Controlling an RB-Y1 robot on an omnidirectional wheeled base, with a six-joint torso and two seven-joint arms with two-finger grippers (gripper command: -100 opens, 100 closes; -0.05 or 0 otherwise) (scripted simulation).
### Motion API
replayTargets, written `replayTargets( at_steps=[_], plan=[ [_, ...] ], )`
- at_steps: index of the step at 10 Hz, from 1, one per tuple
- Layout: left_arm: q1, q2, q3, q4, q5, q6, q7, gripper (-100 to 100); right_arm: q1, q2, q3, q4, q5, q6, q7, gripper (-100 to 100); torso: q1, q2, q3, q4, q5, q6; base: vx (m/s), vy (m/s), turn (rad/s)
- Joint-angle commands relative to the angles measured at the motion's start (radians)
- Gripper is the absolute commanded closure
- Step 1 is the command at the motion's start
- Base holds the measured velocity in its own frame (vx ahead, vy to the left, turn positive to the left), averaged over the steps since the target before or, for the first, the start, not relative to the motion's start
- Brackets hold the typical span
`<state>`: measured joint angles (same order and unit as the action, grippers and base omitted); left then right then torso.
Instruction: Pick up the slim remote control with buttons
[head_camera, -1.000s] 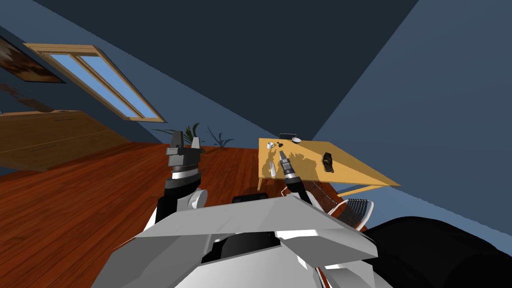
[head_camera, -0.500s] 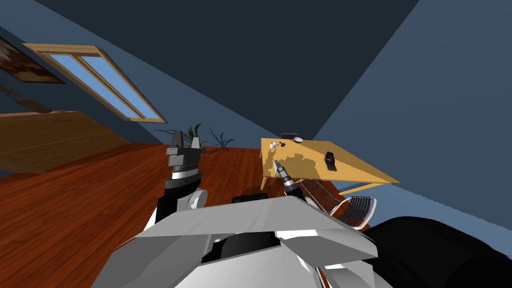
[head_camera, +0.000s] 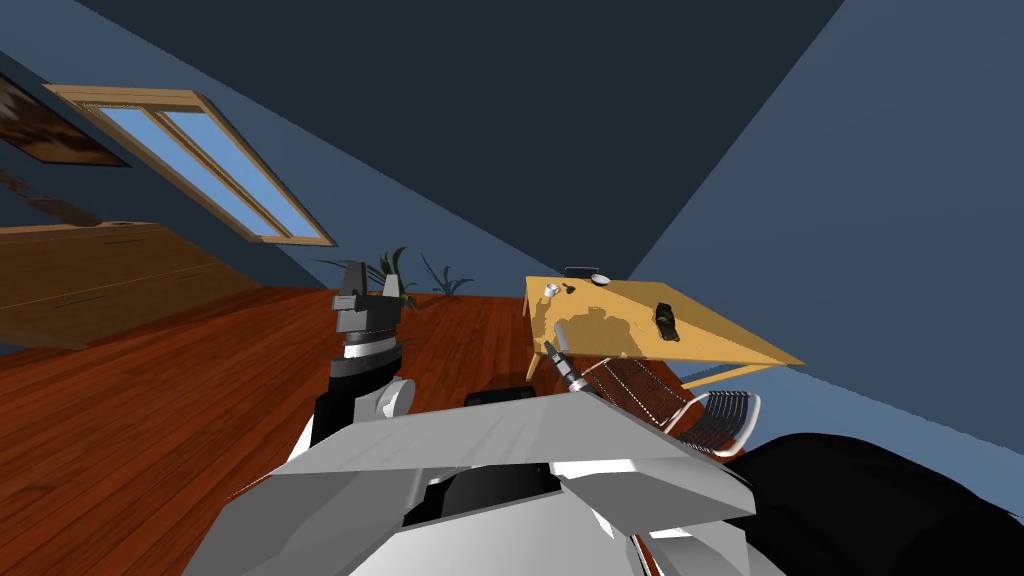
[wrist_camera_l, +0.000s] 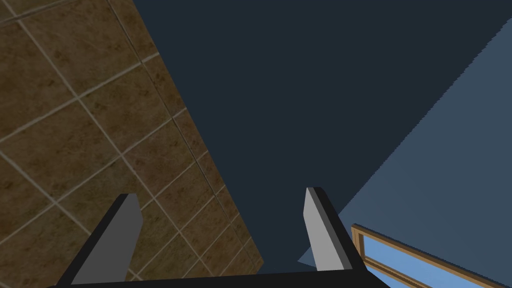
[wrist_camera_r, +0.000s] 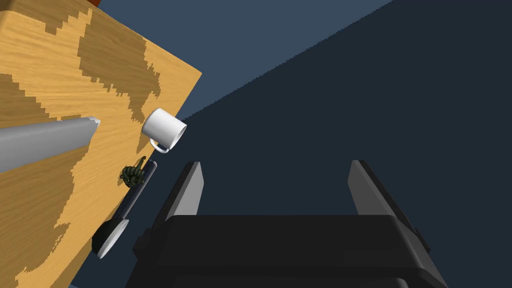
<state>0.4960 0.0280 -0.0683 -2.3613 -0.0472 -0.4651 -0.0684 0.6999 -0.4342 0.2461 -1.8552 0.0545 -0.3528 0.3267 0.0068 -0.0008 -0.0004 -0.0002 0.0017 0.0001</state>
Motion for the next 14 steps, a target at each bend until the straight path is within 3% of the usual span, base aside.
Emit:
replayTargets(
  at_steps=[1, 4, 5, 6, 7, 8, 11, 13, 14],
  plan=[
    [0.0, 0.0, 0.0, 0.0, 0.0, 0.0, 0.0, 0, -0.004, -0.039, 0.006, 0.034, -0.007, 0.006, -0.001, -100, 0.0, 0.0, 0.0, 0.0, 0.0, 0.0, 0.024, 0.092, -0.016],
    [0.0, 0.0, 0.0, 0.0, 0.0, 0.0, 0.0, 0, 0.027, -0.117, 0.065, 0.13, -0.006, 0.012, 0.031, -100, -0.001, -0.001, -0.001, 0.0, 0.0, 0.0, 0.032, 0.097, -0.007],
    [0.0, 0.0, 0.0, 0.0, 0.0, 0.0, 0.0, 0, 0.027, -0.124, 0.065, 0.135, -0.006, 0.012, 0.031, -100, -0.001, -0.002, -0.001, 0.0, 0.0, 0.0, 0.029, 0.08, -0.012],
    [0.0, 0.0, 0.0, 0.0, 0.0, 0.0, 0.0, 0, 0.041, -0.155, 0.095, 0.177, -0.005, 0.016, 0.046, -100, -0.002, -0.001, -0.001, 0.0, 0.0, 0.0, 0.044, 0.084, -0.003],
    [0.0, 0.0, 0.0, 0.0, 0.0, 0.0, 0.0, 0, 0.041, -0.166, 0.095, 0.186, -0.005, 0.016, 0.046, -100, -0.002, -0.002, -0.001, 0.0, 0.0, 0.0, 0.044, 0.076, -0.011],
    [0.0, 0.0, 0.0, 0.0, 0.0, 0.0, 0.0, 0, 0.055, -0.207, 0.124, 0.228, -0.004, 0.019, 0.061, -100, -0.002, -0.002, -0.001, 0.0, 0.0, 0.0, 0.059, 0.086, 0.002],
    [0.0, 0.0, 0.0, 0.0, 0.0, 0.0, 0.0, 0, 0.068, -0.249, 0.154, 0.29, -0.004, 0.022, 0.076, -100, -0.002, -0.005, -0.003, -0.001, 0.0, 0.0, 0.074, 0.078, -0.004],
    [0.0, 0.0, 0.0, 0.0, 0.0, 0.0, 0.0, 0, 0.092, -0.319, 0.212, 0.372, -0.003, 0.028, 0.104, -100, -0.004, -0.004, -0.002, -0.001, -0.001, 0.0, 0.098, 0.065, 0.01],
    [0.0, 0.0, 0.0, 0.0, 0.0, 0.0, 0.0, 0, 0.092, -0.327, 0.212, 0.392, -0.003, 0.028, 0.104, -100, -0.003, -0.007, -0.004, -0.001, 0.0, 0.0, 0.119, 0.082, -0.004]
  ],
)
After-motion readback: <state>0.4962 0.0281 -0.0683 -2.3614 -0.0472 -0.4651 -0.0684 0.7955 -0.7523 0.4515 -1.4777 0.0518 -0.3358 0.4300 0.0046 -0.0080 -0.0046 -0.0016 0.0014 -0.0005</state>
